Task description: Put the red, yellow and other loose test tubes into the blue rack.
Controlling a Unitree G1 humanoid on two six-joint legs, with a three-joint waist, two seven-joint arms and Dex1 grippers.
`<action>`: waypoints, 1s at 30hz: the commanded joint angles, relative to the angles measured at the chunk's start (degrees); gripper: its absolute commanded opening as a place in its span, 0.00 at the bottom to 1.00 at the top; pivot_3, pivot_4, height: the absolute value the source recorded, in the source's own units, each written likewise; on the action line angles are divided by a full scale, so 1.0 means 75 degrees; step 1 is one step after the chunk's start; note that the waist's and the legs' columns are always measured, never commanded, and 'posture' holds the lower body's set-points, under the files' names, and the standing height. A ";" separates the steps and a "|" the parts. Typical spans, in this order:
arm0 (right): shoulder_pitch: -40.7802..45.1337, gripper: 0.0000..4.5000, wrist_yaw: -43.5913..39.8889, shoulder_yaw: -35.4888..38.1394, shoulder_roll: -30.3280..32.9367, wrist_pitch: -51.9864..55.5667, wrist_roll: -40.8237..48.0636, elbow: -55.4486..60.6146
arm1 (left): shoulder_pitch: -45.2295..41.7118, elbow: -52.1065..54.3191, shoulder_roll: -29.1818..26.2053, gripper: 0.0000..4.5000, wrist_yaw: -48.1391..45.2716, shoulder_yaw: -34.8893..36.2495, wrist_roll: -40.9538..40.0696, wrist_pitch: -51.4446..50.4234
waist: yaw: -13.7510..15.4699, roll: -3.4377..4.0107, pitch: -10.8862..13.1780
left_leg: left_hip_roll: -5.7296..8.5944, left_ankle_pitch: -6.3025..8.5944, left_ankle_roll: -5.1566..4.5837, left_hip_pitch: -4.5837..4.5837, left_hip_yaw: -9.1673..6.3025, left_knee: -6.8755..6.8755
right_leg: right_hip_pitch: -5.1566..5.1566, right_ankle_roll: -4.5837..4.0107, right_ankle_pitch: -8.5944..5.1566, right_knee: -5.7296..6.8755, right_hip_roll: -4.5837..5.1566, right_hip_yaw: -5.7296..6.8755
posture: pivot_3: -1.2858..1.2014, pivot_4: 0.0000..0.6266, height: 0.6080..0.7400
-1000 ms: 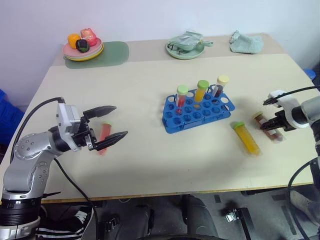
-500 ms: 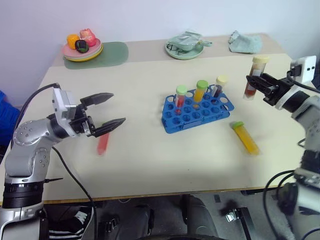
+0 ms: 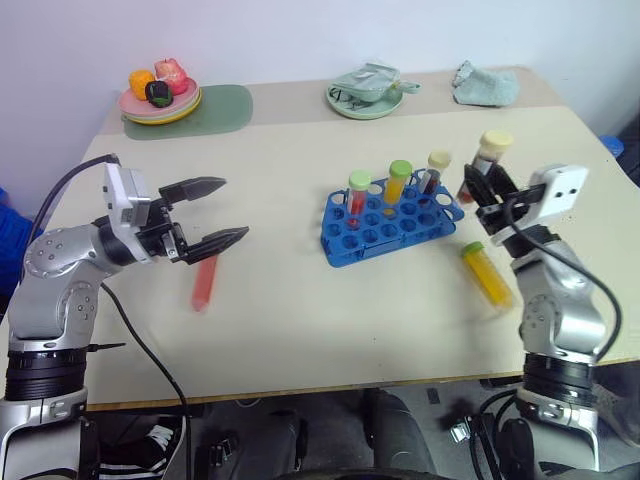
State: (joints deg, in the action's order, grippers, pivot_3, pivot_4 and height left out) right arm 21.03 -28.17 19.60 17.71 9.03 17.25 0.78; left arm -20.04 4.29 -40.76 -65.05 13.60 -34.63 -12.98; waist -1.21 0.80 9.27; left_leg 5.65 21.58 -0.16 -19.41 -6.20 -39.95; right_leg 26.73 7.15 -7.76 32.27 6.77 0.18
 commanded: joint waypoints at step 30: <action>0.0241 0.17 0.0243 -0.0691 -0.0041 -0.2205 -0.0264 -0.1728 | 0.0132 0.0469 -0.0224 1.00 0.0040 0.0227 -0.0148 -0.0179 | 0.0006 0.0000 0.0000 | -0.0001 0.0000 0.0000 0.0001 -0.0003 0.0001 | -0.0002 -0.0001 -0.0001 -0.0002 -0.0001 0.0000 | 0.52 0.24 1.00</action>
State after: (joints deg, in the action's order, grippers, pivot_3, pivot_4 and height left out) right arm 21.63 -26.34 14.49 17.32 -6.08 15.39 -11.83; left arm -18.21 7.16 -41.35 -64.51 13.91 -35.04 -14.59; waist -1.17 0.80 9.27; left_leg 5.65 21.58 -0.16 -19.40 -6.22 -39.94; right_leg 26.71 7.15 -7.76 32.26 6.76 0.18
